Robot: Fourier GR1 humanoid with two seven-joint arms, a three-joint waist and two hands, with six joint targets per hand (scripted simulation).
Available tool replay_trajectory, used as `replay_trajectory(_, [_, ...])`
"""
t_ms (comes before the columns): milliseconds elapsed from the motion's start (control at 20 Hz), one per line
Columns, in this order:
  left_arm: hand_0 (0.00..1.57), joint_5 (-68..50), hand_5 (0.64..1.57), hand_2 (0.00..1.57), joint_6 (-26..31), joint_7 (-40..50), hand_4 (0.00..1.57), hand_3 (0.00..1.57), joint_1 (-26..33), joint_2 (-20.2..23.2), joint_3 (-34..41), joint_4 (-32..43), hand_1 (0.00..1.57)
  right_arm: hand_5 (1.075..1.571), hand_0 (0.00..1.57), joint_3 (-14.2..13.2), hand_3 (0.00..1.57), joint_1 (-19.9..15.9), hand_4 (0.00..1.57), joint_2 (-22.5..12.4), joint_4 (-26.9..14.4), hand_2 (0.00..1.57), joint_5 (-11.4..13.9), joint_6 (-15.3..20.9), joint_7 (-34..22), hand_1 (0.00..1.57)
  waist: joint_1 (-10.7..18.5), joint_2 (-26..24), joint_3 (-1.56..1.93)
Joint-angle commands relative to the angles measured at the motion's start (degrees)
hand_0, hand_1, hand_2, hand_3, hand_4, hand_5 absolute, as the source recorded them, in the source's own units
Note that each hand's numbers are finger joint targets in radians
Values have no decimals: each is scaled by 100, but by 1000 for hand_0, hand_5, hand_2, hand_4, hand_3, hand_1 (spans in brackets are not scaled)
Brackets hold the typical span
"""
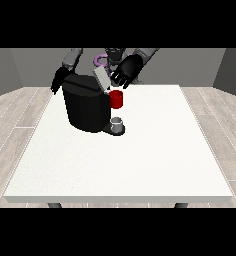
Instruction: Insert the coffee pod into the coffee machine and close the lid
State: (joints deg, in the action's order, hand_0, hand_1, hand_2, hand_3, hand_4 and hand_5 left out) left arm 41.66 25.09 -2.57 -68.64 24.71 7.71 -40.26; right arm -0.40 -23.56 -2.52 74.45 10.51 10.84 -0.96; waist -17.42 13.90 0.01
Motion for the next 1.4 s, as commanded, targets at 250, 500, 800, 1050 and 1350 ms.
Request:
replay_trajectory(250, [1260, 54, 1571, 1292, -3, 19, 433, 1229, -188, 71, 36, 163, 1260, 1571, 0, -249, 0, -35, 0, -216, -116, 0, -196, -196, 239, 0, -24, 272, 2])
replay_trajectory(500, [1200, 62, 1571, 1245, 15, -90, 439, 1209, -211, -27, -2, 261, 1200, 1571, 0, -181, 0, -84, 131, -164, -76, 0, -72, -75, 97, 0, -27, 258, 1])
replay_trajectory(800, [1166, 82, 1571, 1233, 42, -220, 421, 1193, -518, 182, 65, 353, 1166, 1571, 0, -214, 0, -498, 100, -115, 26, 0, -63, 54, -228, 0, -56, 433, 0])
replay_trajectory(1050, [1231, 115, 1571, 1267, -289, -299, 389, 1211, -324, 224, 156, 421, 1231, 1571, 0, -269, 0, -203, 0, -222, 147, 0, -264, -222, -8, 0, -255, 454, 0])
replay_trajectory(1350, [1198, 189, 1571, 1224, -245, -258, 355, 1168, -541, -95, -53, 165, 1198, 1571, 0, -474, 0, -338, 0, -301, -422, 0, -225, -105, 263, 0, 141, 456, 3])
